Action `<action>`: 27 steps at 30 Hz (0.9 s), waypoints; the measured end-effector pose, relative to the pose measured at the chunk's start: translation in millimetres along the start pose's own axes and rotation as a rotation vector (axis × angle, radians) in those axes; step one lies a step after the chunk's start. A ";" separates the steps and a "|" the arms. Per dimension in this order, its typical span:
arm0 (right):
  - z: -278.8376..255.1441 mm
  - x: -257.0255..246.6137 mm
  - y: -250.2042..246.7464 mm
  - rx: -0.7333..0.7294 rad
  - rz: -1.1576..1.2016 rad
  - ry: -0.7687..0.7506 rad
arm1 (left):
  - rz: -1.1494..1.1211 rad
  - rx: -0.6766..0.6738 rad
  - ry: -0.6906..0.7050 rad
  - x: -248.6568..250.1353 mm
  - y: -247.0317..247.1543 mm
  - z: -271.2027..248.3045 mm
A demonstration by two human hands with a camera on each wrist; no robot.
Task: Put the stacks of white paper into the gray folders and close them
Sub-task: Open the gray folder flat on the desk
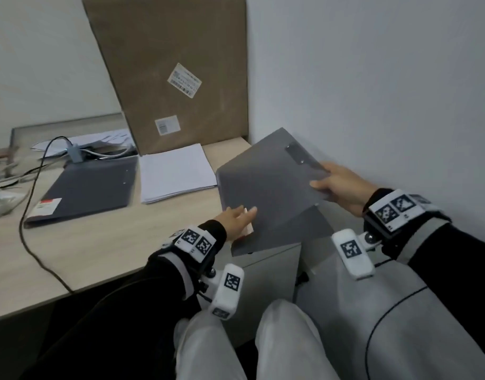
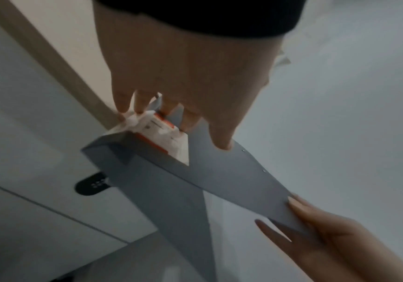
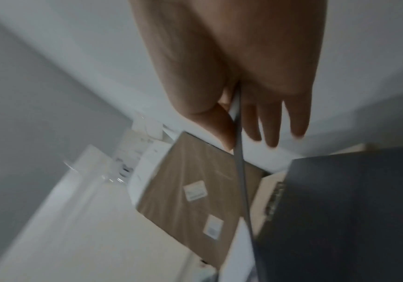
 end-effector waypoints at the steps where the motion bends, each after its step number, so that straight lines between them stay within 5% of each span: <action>1: -5.3 -16.5 5.9 -0.082 0.118 -0.019 | -0.094 -0.008 -0.012 2.2 -3.5 -3.2; 5: -30.2 -83.6 41.9 -0.403 0.427 -0.096 | -0.557 -0.179 -0.101 5.1 -20.8 -22.4; 12: -37.6 -96.7 163.3 -0.783 0.056 -0.080 | -0.987 -0.041 0.083 1.1 -115.7 -60.2; 17: -38.6 -63.1 212.4 -0.796 -0.178 -0.039 | -0.938 0.138 0.034 -57.8 -150.2 -83.6; 21: -5.7 -40.5 221.7 -0.666 -0.541 -0.155 | -0.840 0.181 -0.161 -116.3 -132.0 -98.7; 27: 32.2 11.4 223.1 -0.589 -1.017 -0.107 | -0.159 0.212 -0.466 -173.7 -112.2 -98.3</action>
Point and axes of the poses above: each hand's wrist, its own z-axis towards the middle knuckle, its own y-axis out of the palm, x = y × z, the point moved 6 cm from there along z, towards the middle knuckle, and after that the axes turned 2 degrees about -z, right-handed, at the moved point
